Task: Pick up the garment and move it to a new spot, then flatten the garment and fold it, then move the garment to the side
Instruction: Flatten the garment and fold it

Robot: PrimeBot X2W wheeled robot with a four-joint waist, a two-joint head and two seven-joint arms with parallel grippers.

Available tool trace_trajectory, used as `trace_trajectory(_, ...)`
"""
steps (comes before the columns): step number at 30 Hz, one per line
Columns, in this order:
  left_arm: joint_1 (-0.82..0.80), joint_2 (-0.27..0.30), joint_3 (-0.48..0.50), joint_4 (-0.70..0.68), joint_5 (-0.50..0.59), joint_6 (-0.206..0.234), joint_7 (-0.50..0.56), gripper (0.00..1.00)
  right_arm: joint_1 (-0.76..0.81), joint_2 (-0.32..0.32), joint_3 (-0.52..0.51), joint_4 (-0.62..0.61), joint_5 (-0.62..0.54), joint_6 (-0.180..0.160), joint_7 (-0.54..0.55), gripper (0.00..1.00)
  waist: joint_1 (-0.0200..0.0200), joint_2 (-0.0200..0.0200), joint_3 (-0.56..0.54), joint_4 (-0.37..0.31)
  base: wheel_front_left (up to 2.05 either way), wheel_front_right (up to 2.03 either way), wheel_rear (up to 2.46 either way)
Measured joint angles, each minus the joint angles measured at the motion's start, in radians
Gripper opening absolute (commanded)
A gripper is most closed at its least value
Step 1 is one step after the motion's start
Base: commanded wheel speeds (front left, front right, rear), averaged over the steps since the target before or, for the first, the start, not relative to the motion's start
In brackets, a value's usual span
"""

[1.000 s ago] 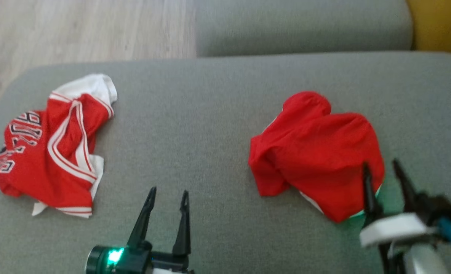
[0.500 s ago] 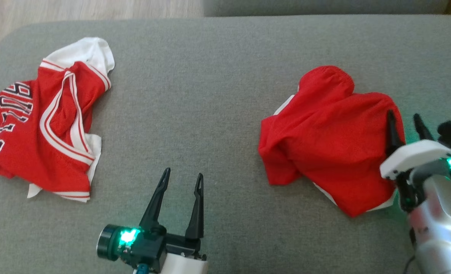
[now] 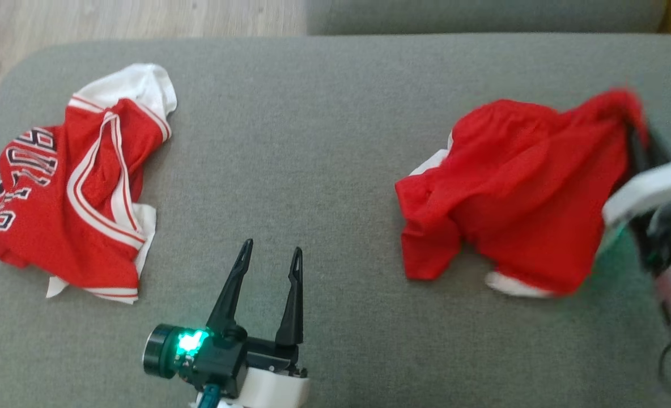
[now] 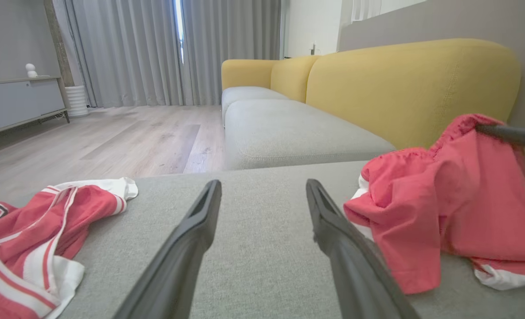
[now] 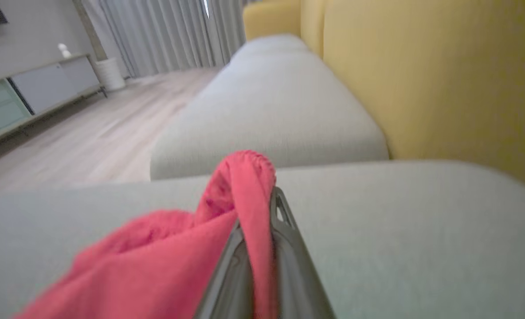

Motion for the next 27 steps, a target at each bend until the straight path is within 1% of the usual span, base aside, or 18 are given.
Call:
trace_trajectory(6,0.007,0.000,0.005,-0.033,0.005,0.009,0.000,1.00,-0.133,-0.090,0.054,-0.137,-0.041,0.000,-0.021,0.00,0.0000,0.0000,-0.051,-0.018,0.00,0.00,0.00)
trace_trajectory(9,0.017,0.000,0.007,-0.034,0.005,0.008,0.000,1.00,-0.155,-0.107,0.081,-0.237,-0.056,0.000,-0.024,0.00,-0.0001,0.0000,-0.071,-0.025,0.00,0.00,0.00)
trace_trajectory(12,0.039,0.000,0.012,-0.034,0.006,0.008,0.000,1.00,-0.139,-0.104,0.138,-0.320,-0.056,0.000,-0.024,0.00,-0.0001,0.0000,-0.086,-0.030,0.00,0.00,0.00)
trace_trajectory(15,0.047,0.000,0.015,-0.034,0.006,0.008,0.000,1.00,-0.062,-0.081,0.193,-0.381,-0.055,0.000,-0.024,0.00,-0.0001,0.0000,-0.094,-0.028,0.00,0.00,0.00)
trace_trajectory(17,0.047,0.000,0.015,-0.035,0.006,0.008,0.000,1.00,0.028,-0.047,0.241,-0.401,-0.052,0.000,-0.022,0.00,0.0000,0.0000,-0.094,-0.023,0.00,0.00,0.00)
trace_trajectory(22,0.046,0.000,0.017,-0.036,0.004,0.008,0.000,1.00,0.288,0.095,0.421,-0.386,-0.026,0.000,-0.010,0.00,0.0000,0.0000,-0.084,-0.020,0.00,0.00,0.00)
trace_trajectory(23,0.046,0.000,0.016,-0.036,0.004,0.008,0.000,1.00,0.326,0.121,0.452,-0.374,-0.019,0.000,-0.010,0.36,0.0000,0.0000,-0.081,-0.020,0.00,0.00,0.00)
trace_trajectory(24,0.046,0.000,0.016,-0.036,0.004,0.008,0.000,1.00,0.354,0.142,0.475,-0.365,-0.013,0.000,-0.010,1.00,0.0000,0.0000,-0.079,-0.020,0.00,0.00,0.00)
trace_trajectory(27,0.042,0.000,0.016,-0.033,0.004,0.008,0.000,1.00,0.377,0.183,0.505,-0.359,-0.010,0.000,-0.013,1.00,0.0000,0.0000,-0.078,-0.023,0.00,0.00,0.00)
